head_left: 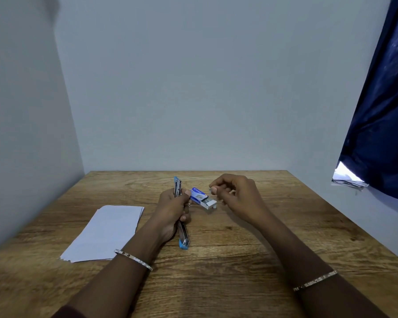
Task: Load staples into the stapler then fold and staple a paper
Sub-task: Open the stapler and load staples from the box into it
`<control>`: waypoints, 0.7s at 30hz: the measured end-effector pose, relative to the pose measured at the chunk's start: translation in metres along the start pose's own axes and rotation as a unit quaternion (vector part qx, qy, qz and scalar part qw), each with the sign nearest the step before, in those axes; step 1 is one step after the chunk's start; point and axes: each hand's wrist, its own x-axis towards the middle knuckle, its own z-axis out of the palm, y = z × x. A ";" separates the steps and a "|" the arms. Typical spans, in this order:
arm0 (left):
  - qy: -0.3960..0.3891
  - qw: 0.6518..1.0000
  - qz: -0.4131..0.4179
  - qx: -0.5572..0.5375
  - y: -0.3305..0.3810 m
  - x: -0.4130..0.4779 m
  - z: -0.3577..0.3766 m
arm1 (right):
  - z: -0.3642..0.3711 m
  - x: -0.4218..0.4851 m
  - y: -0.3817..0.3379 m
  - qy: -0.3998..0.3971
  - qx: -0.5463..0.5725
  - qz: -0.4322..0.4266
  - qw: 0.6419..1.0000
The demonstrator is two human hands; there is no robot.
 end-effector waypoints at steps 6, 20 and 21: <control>0.021 1.000 0.007 -0.017 -0.001 0.002 -0.002 | 0.001 0.000 -0.001 0.046 0.020 0.015 0.999; 0.040 0.997 0.008 -0.063 -0.005 0.009 -0.005 | 0.005 0.003 0.013 0.050 0.285 0.240 0.927; 0.036 0.997 0.007 -0.062 -0.005 0.010 -0.005 | 0.006 0.003 0.014 0.048 0.319 0.262 0.909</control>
